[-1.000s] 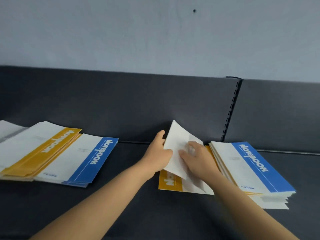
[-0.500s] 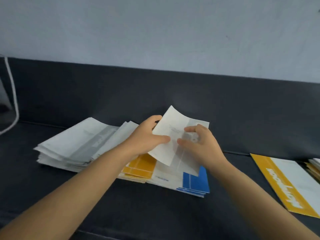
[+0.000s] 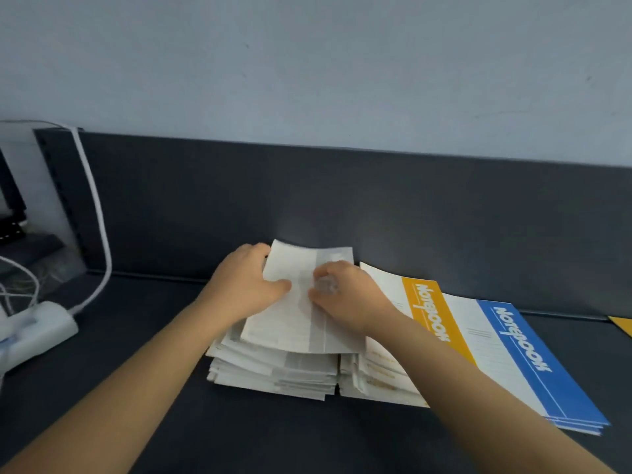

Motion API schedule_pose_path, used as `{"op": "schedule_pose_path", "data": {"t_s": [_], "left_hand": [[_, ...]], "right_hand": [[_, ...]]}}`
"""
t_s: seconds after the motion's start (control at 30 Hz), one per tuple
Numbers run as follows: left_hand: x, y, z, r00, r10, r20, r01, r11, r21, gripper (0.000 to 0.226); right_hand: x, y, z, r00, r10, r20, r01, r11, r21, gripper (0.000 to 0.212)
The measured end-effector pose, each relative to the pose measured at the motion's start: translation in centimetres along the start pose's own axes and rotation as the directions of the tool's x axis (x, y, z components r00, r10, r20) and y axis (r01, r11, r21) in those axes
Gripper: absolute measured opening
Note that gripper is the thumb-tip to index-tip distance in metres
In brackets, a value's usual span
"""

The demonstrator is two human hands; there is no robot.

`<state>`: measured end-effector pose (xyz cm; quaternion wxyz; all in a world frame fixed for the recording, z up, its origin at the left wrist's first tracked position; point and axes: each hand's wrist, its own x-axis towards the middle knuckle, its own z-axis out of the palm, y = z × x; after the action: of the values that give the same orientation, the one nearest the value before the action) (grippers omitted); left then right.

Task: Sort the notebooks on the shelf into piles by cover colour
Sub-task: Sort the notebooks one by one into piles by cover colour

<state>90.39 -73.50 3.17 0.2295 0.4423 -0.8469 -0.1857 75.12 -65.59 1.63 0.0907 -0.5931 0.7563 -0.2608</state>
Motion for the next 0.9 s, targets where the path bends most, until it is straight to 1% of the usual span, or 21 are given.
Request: {"op": "schedule_pose_path", "data": {"t_s": [0.03, 0.07, 0.1, 0.13, 0.17, 0.23, 0.3, 0.33, 0.4, 0.47, 0.53, 0.6, 0.63, 0.67, 0.77, 0.83, 0.9], "left_hand": [[-0.2, -0.7, 0.3, 1.0, 0.011, 0.011, -0.012, 0.991, 0.135, 0.048], [-0.4, -1.4, 0.7, 0.998, 0.046, 0.051, -0.059, 0.959, 0.277, 0.052], [-0.5, -2.0, 1.2, 0.989, 0.088, 0.12, -0.129, 0.911, 0.392, 0.056], [-0.6, -2.6, 1.7, 0.972, 0.125, 0.199, -0.203, 0.872, 0.445, 0.06], [-0.6, -3.2, 2.2, 0.954, 0.13, 0.272, -0.243, 0.864, 0.441, 0.062], [-0.3, -4.0, 2.4, 0.924, 0.102, 0.367, -0.261, 0.873, 0.412, 0.063], [0.1, -4.1, 2.2, 0.918, 0.147, 0.368, -0.305, 0.855, 0.42, 0.062], [0.3, -3.9, 2.0, 0.918, 0.187, 0.349, -0.333, 0.843, 0.423, 0.059], [0.4, -2.9, 1.4, 0.924, 0.275, 0.266, -0.366, 0.837, 0.406, 0.055], [0.4, -1.3, 1.0, 0.923, 0.343, 0.175, -0.384, 0.842, 0.379, 0.056], [0.5, 0.8, 1.0, 0.912, 0.389, 0.133, -0.409, 0.827, 0.387, 0.058], [0.4, 3.4, 1.5, 0.897, 0.425, 0.124, -0.438, 0.816, 0.376, 0.07], [0.2, 4.9, 2.0, 0.888, 0.442, 0.125, -0.455, 0.811, 0.368, 0.079], [0.0, 6.3, 2.6, 0.881, 0.454, 0.132, -0.469, 0.804, 0.366, 0.082], [-1.1, 11.0, 5.1, 0.856, 0.486, 0.176, -0.514, 0.761, 0.397, 0.069], [-2.1, 14.9, 7.4, 0.836, 0.513, 0.194, -0.543, 0.728, 0.417, 0.068], [-3.5, 19.2, 10.2, 0.823, 0.528, 0.207, -0.563, 0.718, 0.409, 0.067]], "right_hand": [[0.2, -0.1, 0.5, 0.994, -0.002, 0.106, 0.015, 0.993, -0.118, 0.041], [0.2, -0.3, 1.0, 0.977, 0.01, 0.214, 0.046, 0.966, -0.255, 0.045], [0.2, -0.3, 1.4, 0.956, 0.029, 0.29, 0.083, 0.928, -0.364, 0.049], [0.1, -0.3, 1.7, 0.945, 0.039, 0.326, 0.112, 0.895, -0.431, 0.053], [0.0, -0.4, 1.9, 0.942, 0.04, 0.334, 0.129, 0.875, -0.467, 0.055], [-0.2, -0.5, 2.1, 0.946, 0.023, 0.323, 0.146, 0.86, -0.488, 0.057], [-0.5, -0.6, 1.9, 0.955, 0.026, 0.297, 0.12, 0.878, -0.463, 0.057], [-0.8, -0.6, 1.6, 0.96, 0.032, 0.278, 0.099, 0.891, -0.442, 0.057], [-1.5, -0.5, 0.6, 0.978, 0.017, 0.21, 0.071, 0.912, -0.404, 0.056], [-2.4, -0.2, -0.9, 0.992, -0.012, 0.13, 0.06, 0.923, -0.38, 0.056], [-3.4, 0.9, -2.8, 0.997, 0.001, 0.08, 0.029, 0.925, -0.379, 0.055], [-4.6, 2.8, -4.7, 0.997, 0.059, 0.057, -0.03, 0.908, -0.418, 0.055], [-5.2, 4.1, -5.7, 0.995, 0.093, 0.039, -0.069, 0.906, -0.417, 0.055], [-6.0, 5.4, -6.7, 0.992, 0.123, 0.019, -0.105, 0.91, -0.401, 0.055], [-8.6, 9.4, -9.8, 0.98, 0.2, -0.017, -0.191, 0.904, -0.383, 0.055], [-10.7, 12.7, -12.2, 0.967, 0.254, -0.032, -0.247, 0.897, -0.367, 0.057], [-12.9, 16.6, -14.6, 0.951, 0.309, -0.031, -0.3, 0.887, -0.35, 0.057]]}}
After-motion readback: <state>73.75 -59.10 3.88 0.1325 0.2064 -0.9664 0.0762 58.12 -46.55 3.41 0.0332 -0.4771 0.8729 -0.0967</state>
